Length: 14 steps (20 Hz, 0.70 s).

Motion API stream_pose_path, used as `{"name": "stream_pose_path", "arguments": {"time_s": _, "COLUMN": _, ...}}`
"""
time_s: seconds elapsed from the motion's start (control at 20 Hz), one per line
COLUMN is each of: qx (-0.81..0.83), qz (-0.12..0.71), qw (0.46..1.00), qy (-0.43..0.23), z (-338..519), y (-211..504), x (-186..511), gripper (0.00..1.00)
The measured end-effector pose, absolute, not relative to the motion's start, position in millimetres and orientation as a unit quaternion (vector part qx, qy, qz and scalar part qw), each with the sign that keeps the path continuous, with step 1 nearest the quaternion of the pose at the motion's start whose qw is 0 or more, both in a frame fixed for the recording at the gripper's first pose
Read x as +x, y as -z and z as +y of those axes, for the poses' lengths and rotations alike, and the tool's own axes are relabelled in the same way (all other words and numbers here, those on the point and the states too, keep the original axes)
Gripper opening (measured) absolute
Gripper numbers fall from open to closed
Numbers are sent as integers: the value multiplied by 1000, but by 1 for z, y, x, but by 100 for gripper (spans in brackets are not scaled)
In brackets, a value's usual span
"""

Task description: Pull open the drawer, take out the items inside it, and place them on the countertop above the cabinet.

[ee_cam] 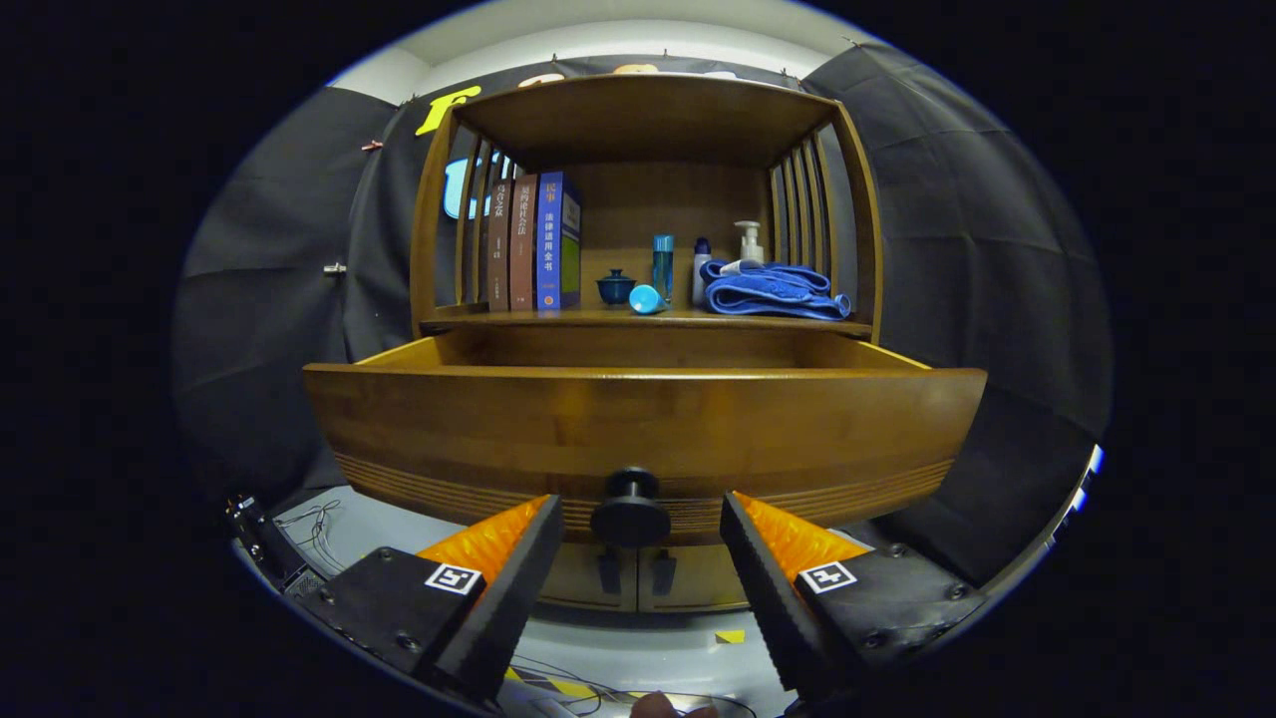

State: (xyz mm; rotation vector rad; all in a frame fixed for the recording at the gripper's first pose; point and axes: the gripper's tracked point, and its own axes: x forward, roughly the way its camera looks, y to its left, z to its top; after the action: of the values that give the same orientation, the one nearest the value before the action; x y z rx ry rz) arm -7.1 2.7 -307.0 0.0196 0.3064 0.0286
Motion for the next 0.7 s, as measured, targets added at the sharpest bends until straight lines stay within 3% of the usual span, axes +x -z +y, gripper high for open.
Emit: {"name": "stream_pose_path", "arguments": {"time_s": 0.7, "qx": 18, "qz": 157, "qw": 987, "qy": 2, "z": -7, "y": 323, "x": 16, "gripper": 100}}
